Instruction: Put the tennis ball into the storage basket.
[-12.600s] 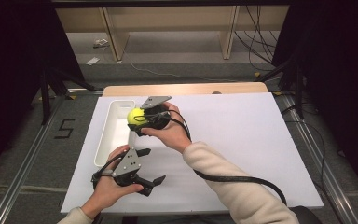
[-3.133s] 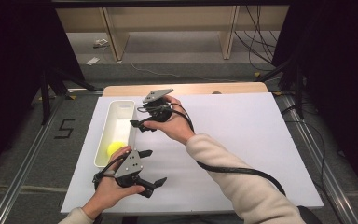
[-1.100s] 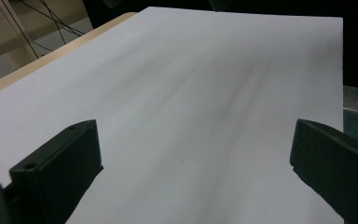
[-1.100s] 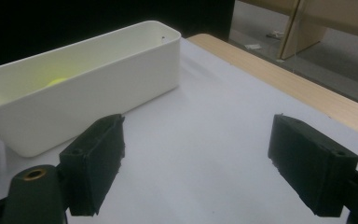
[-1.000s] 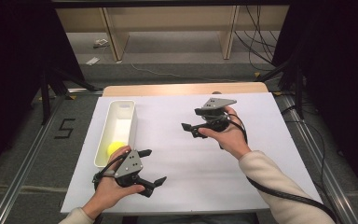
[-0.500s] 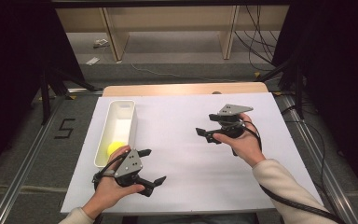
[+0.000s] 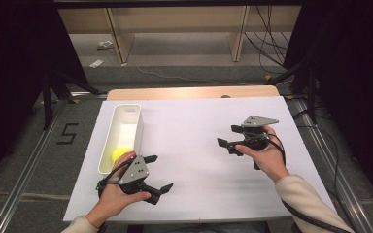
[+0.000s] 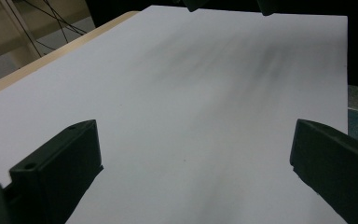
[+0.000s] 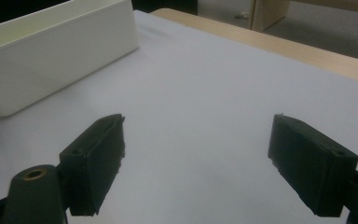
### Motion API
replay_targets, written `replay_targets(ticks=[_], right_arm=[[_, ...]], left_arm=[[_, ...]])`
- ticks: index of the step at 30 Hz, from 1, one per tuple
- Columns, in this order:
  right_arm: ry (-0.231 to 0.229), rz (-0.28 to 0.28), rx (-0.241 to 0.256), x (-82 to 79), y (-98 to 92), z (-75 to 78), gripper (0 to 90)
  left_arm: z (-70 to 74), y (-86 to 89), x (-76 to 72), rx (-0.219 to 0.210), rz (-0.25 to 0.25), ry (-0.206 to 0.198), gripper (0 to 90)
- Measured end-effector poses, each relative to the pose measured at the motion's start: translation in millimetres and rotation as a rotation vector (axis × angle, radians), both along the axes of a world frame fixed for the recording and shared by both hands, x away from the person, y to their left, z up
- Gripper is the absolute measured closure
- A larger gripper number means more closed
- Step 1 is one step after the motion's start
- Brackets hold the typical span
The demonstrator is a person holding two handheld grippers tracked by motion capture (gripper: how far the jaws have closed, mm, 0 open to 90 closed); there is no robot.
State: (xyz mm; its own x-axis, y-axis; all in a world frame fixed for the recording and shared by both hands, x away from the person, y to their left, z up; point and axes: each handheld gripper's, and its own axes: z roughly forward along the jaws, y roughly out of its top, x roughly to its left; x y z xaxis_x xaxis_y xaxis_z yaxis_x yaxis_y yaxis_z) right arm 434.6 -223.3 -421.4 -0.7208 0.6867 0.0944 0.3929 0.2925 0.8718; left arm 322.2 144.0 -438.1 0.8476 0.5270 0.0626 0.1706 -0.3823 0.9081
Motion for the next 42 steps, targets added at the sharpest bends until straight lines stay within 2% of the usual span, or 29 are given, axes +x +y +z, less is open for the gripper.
replay_targets(ticks=[23, 42], right_arm=[[0.007, -0.073, 0.005, -17.5, -42.8, -8.9, 19.2], [0.009, -0.082, -0.009, -34.6, -55.9, -14.6, 19.3]], left_arm=[[0.1, 0.9, 0.8, 0.0, 0.007, -0.001, 1.3], [0.0, 1.7, 1.3, -0.001, 0.011, 0.0, 1.3]])
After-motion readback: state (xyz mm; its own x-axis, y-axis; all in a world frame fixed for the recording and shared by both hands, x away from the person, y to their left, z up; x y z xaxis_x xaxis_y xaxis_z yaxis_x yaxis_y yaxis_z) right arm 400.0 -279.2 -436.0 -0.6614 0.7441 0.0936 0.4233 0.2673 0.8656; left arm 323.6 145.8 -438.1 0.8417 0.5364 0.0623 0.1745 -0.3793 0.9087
